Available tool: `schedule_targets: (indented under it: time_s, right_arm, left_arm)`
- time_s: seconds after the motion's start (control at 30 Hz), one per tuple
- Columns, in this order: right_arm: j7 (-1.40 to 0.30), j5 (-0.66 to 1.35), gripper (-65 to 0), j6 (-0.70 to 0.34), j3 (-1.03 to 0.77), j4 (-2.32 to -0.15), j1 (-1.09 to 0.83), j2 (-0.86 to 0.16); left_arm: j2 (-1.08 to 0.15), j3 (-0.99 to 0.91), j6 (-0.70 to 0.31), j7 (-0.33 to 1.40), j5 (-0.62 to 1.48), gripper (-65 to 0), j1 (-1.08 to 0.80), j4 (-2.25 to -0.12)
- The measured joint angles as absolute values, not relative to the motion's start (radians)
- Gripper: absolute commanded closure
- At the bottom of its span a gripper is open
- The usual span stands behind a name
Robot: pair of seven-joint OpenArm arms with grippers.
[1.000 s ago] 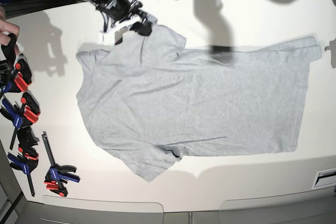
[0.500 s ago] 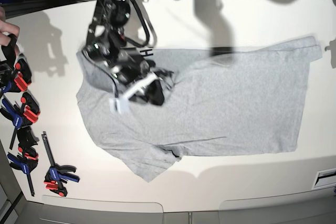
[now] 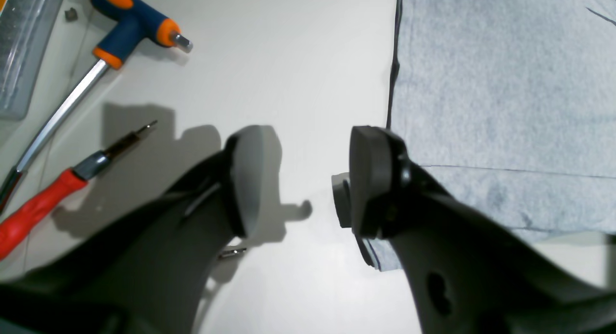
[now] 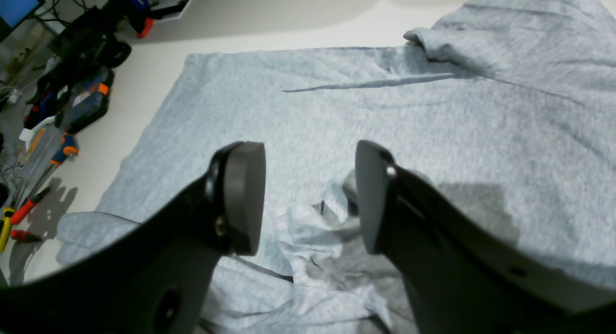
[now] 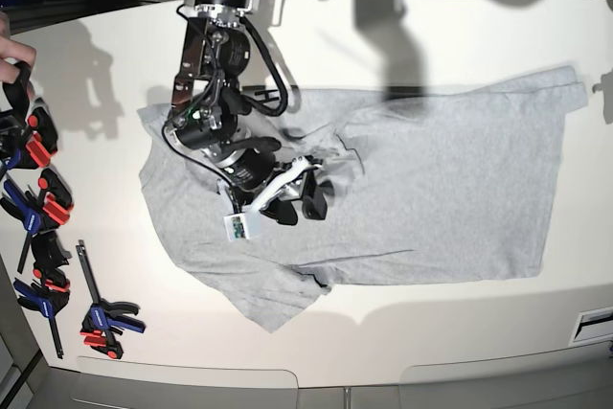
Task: Fold the T-shirt properly
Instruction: 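Reach the right gripper to the collar and press the fold flat, then grasp the shirt edge with both grippers and pull it taut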
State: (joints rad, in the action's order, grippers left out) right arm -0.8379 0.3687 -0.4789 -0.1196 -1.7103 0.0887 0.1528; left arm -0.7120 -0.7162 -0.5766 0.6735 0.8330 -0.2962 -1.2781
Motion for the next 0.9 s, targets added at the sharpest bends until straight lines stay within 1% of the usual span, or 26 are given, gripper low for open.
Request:
schedule_targets:
  time_s: [0.1, 0.17, 0.23, 0.27, 0.3, 0.37, 0.4, 0.57, 0.7, 0.8, 0.9]
  right_arm:
    - [-0.839, 0.289, -28.3, -0.475, -0.126, -1.710, 0.088, 0.153]
    - [-0.847, 0.260, -28.3, -0.451, -0.146, -1.710, 0.088, 0.153]
    - [-0.874, 0.259, -27.9, -0.444, -0.176, -1.710, 0.089, 0.153]
    - [-0.900, 0.262, -24.9, -0.441, -0.196, -1.710, 0.089, 0.154]
    - [-0.924, 0.271, -19.1, -0.437, -0.218, -1.710, 0.087, 0.155]
    - [-0.957, 0.331, -1.1, -0.430, -0.264, -1.710, 0.080, 0.154]
    - [-0.971, 0.348, 0.0, -0.430, -0.288, -1.710, 0.076, 0.148]
    - [-0.968, 0.400, 0.0, -0.432, -0.411, -1.710, 0.025, 0.092]
    - [-0.941, 0.393, 0.0, -0.445, -0.446, -1.710, -0.019, 0.046]
    - [-0.909, 0.342, 0.0, -0.446, -0.447, -1.710, -0.036, 0.019]
    - [-0.902, 0.337, 0.0, -0.446, -0.446, -1.709, -0.054, -0.001]
  left_arm:
    - [-0.712, -0.716, -0.577, 0.674, 0.833, -26.6, -0.296, -1.278]
    - [-0.712, -0.716, -0.577, 0.681, 0.833, -26.4, -0.296, -1.278]
    - [-0.712, -0.716, -0.580, 0.699, 0.852, -22.9, -0.296, -1.278]
    - [-0.712, -0.716, -0.628, 0.722, 0.881, -18.7, -0.296, -1.278]
    - [-0.712, -0.716, -0.674, 0.748, 0.928, -12.9, -0.296, -1.278]
    - [-0.712, -0.716, -0.691, 0.800, 1.022, -0.5, -0.296, -1.278]
    - [-0.710, -0.716, -0.693, 0.816, 1.060, 0.0, -0.295, -1.278]
    - [-0.710, -0.697, -0.689, 0.812, 1.050, 0.0, -0.296, -1.278]
    - [-0.703, -0.590, -0.689, 0.809, 0.978, 0.0, -0.276, -1.278]
    - [-0.699, -0.494, -0.690, 0.783, 0.962, 0.0, -0.241, -1.278]
    - [-0.696, -0.405, -0.676, 0.775, 0.861, 0.0, -0.184, -1.278]
